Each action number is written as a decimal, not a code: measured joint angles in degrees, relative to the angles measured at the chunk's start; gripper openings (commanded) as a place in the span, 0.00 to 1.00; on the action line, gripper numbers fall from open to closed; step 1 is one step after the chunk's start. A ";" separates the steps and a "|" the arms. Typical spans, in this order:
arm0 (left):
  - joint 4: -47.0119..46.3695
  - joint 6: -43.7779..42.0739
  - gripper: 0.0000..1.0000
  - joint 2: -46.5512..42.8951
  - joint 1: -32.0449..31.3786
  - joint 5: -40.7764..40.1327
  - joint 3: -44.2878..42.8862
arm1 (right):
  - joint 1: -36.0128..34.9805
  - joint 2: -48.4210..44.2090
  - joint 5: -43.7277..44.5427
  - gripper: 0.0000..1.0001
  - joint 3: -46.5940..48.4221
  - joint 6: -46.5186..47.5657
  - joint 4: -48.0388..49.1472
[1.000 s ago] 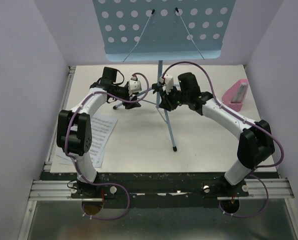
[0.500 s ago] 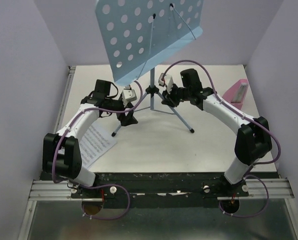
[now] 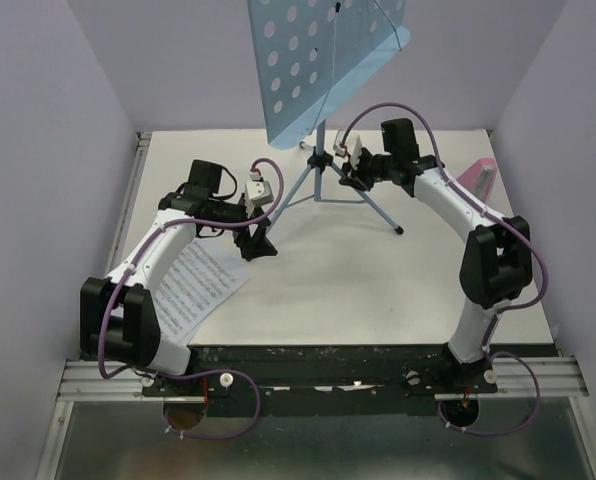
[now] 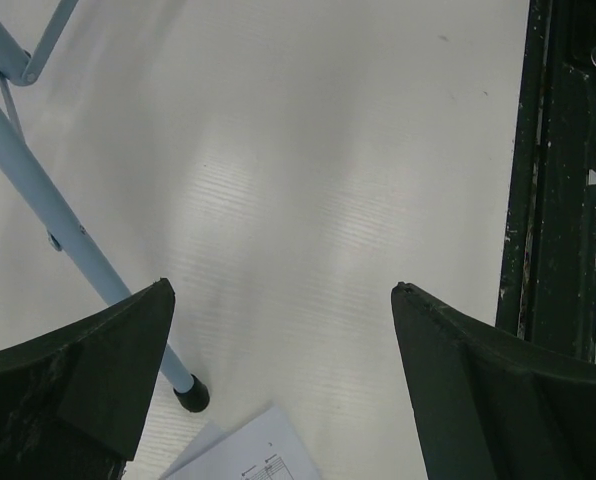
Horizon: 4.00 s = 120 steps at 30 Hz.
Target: Pack up the instrument practice props
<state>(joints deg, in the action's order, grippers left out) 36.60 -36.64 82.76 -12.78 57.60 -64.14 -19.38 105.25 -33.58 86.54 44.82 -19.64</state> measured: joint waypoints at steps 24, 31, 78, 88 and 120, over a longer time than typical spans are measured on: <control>9.35 -8.46 0.99 0.98 8.26 -8.74 -4.28 | 7.85 8.00 -17.16 0.61 13.20 31.43 -22.73; 4.98 -3.28 0.99 2.16 7.13 -6.97 -5.44 | 8.98 0.70 -12.09 0.99 -1.16 10.45 -8.50; -15.78 11.15 0.99 3.37 -12.92 -6.88 6.91 | -2.36 -25.29 12.04 0.75 -22.40 -47.47 8.44; -8.81 -1.51 0.90 10.80 -2.40 -2.49 -17.18 | -2.34 -32.09 9.51 0.74 -28.02 -44.33 3.34; -15.87 -7.52 0.86 33.70 -5.27 -7.19 -37.59 | -2.34 -37.46 6.58 0.74 -29.90 -38.71 -5.49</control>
<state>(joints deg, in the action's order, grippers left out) 20.73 -44.16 116.46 -18.04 50.41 -101.73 -21.71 67.79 -27.00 56.64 6.11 -25.12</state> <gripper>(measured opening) 0.856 0.743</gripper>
